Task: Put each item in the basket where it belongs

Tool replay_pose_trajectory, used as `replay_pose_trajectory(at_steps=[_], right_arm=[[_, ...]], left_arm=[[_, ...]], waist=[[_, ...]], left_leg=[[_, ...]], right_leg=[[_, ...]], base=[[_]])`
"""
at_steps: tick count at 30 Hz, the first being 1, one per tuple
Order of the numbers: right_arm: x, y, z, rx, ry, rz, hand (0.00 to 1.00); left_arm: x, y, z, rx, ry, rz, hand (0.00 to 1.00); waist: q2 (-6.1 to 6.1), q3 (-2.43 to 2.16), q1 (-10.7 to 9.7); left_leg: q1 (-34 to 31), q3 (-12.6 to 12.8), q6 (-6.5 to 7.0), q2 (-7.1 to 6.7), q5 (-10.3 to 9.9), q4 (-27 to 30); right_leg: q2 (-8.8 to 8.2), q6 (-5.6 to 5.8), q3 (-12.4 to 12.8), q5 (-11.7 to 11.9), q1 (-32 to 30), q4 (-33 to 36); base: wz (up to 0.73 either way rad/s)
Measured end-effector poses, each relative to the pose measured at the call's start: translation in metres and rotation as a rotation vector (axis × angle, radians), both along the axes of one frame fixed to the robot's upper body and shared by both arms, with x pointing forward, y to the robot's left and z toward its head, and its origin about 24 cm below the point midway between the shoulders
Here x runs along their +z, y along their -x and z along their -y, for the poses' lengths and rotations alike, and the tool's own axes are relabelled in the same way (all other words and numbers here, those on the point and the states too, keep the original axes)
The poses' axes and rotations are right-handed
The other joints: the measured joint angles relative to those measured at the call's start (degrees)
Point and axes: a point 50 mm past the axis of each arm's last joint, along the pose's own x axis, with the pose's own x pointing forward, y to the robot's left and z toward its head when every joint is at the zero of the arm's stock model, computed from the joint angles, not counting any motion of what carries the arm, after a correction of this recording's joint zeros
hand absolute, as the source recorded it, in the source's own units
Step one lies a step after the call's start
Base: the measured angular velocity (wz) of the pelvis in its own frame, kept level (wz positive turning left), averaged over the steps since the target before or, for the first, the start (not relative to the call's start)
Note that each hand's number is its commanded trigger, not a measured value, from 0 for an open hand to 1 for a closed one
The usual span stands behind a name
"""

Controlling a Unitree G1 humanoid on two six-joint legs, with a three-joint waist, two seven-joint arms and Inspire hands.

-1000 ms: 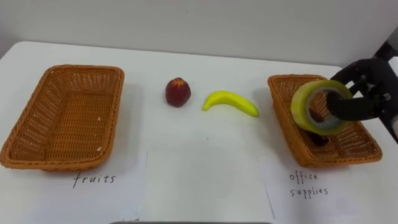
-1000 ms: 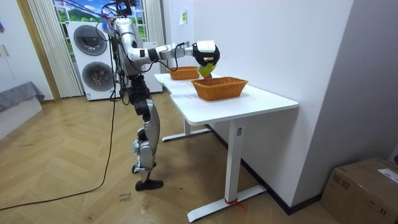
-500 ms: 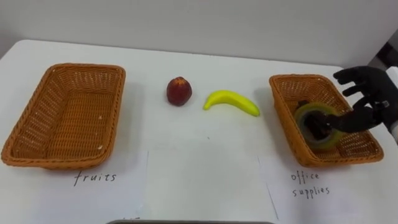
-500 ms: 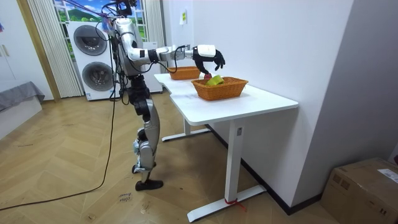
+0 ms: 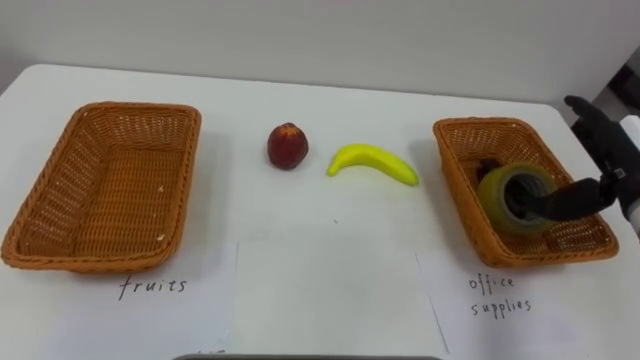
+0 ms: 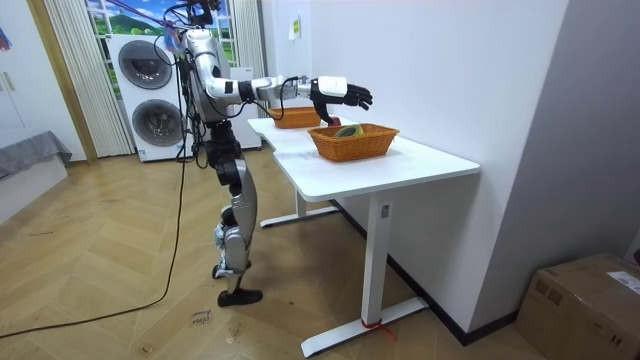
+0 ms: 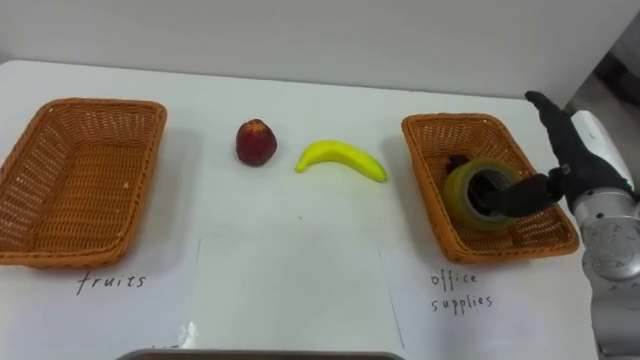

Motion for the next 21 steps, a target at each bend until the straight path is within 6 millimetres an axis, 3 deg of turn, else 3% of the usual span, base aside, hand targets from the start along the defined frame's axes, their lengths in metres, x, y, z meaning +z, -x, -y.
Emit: replay_pose_trajectory(at_steps=[7, 15, 21], right_arm=[[-0.001, 0.001, 0.0, -0.001, 0.0, -0.003, 0.0], [0.007, -0.001, -0.004, 0.018, 0.006, 0.031, 0.0], [0.015, -0.003, -0.008, 0.038, -0.016, 0.076, 0.0]], left_arm=[[0.0, 0.001, 0.0, 0.002, 0.0, -0.002, 0.0], [0.0, 0.002, -0.001, 0.005, -0.002, -0.003, 0.0], [0.0, 0.0, -0.001, 0.035, 0.009, 0.017, 0.0]], waist=[[-0.06, -0.04, 0.0], [-0.76, -0.54, 0.0], [-0.7, -0.19, 0.26]], left_leg=[[0.0, 0.0, 0.0, 0.0, 0.0, 0.0], [0.15, 0.0, 0.0, 0.03, 0.0, -0.01], [0.67, 0.13, 0.0, 0.03, 0.0, -0.12]], right_leg=[[0.0, 0.0, -0.02, 0.0, 0.0, 0.02], [0.13, 0.0, 0.28, 0.0, 0.06, 0.01], [0.14, 0.0, 0.46, 0.0, 0.28, -0.02]], base=[[0.0], [0.0], [0.0]])
